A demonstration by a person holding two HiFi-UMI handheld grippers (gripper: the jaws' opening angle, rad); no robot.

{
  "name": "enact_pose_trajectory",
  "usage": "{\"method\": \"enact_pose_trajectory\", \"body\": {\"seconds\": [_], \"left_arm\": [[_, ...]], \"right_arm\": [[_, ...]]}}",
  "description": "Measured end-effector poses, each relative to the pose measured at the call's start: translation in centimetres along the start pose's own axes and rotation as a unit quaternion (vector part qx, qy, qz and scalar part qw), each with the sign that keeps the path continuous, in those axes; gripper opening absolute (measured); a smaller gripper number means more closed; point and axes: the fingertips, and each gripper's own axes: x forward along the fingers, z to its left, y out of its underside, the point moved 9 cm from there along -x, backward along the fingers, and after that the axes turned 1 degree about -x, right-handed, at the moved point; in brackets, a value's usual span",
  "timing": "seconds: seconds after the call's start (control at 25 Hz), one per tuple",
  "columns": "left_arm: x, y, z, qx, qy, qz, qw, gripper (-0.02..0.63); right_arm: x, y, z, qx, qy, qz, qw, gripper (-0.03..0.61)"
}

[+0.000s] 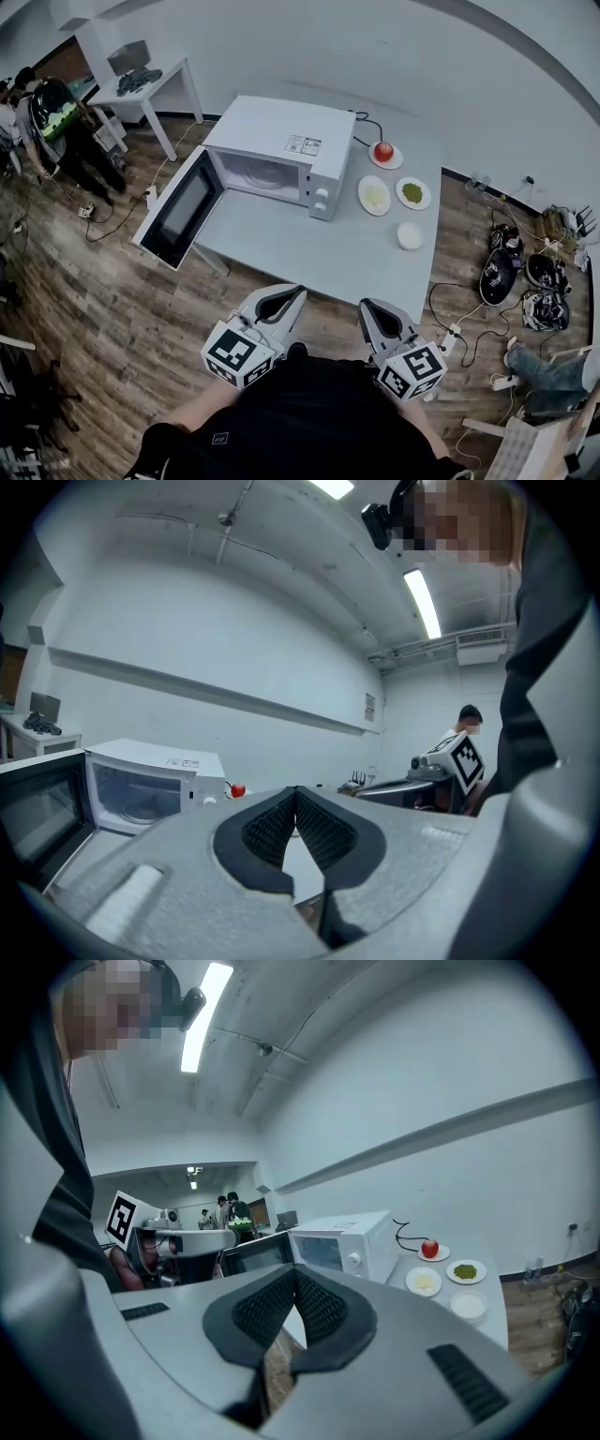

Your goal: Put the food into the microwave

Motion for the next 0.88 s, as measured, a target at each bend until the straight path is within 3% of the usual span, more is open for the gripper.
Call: {"method": "enact_pose_trajectory", "body": {"seconds": [0.44, 0.68, 0.88], "left_arm": [[9.0, -0.4, 2.9, -0.019, 0.016, -0.007, 0.9997, 0.008], [14.9, -0.3, 2.9, -0.010, 0.005, 0.009, 0.9999, 0.008], [19.5, 0.6, 1.7, -0.001, 0.014, 0.023, 0.9996, 0.008]], "right_arm": [[2.6, -2.1, -8.4, -0.072, 0.039, 0.027, 0.996, 0.015], [3.2, -3.0, -13.9, -0.074, 0.017, 0.008, 0.997, 0.015], [3.5, -1.0, -18.0, -0.073, 0.009, 0.018, 0.997, 0.017]]}}
